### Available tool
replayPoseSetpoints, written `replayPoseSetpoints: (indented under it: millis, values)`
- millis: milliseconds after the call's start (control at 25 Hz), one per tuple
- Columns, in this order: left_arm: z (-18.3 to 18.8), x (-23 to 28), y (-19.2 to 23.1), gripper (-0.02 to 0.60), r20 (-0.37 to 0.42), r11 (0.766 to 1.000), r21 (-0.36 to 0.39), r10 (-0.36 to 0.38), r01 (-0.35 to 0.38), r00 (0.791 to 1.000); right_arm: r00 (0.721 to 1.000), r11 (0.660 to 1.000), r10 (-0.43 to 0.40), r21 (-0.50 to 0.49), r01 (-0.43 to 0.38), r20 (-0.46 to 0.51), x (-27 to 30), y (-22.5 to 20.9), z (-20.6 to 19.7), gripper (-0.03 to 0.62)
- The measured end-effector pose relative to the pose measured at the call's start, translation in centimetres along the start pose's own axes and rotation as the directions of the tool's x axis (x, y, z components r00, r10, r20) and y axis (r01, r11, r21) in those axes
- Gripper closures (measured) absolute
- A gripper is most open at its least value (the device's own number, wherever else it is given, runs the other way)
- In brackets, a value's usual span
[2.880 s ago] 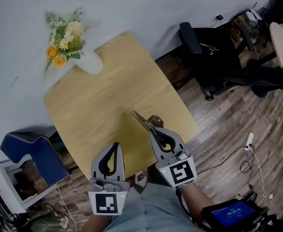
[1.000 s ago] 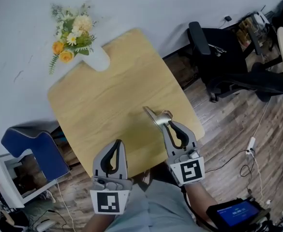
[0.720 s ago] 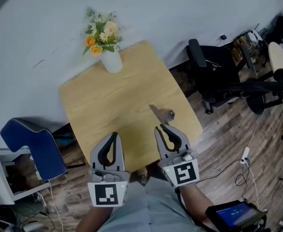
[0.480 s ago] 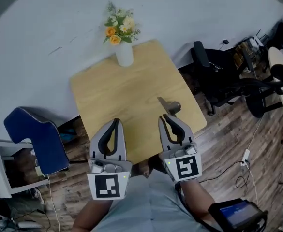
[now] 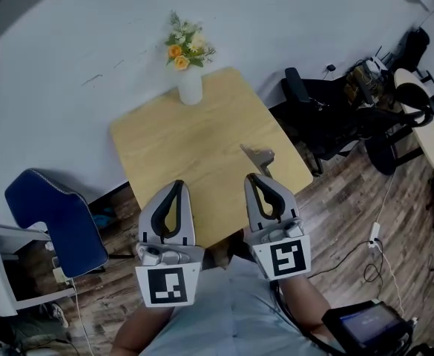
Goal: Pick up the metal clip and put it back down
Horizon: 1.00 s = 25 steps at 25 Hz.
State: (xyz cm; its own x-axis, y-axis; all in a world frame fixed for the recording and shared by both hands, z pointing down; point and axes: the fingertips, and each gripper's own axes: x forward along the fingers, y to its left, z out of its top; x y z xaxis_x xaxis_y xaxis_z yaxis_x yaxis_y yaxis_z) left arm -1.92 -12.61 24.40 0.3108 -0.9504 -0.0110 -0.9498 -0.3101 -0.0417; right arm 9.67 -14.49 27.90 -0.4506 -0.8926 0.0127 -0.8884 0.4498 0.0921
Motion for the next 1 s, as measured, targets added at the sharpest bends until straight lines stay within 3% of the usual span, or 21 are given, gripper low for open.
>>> replayPoseSetpoints:
  millis: [1000]
  values:
    - [0.1,-1.3,0.2,0.563,0.018,0.999,-0.007,-0.035,0.035,0.999,0.999,1.000,-0.021,0.010,0.021,0.025,-0.7,1.3,0.9,0.547]
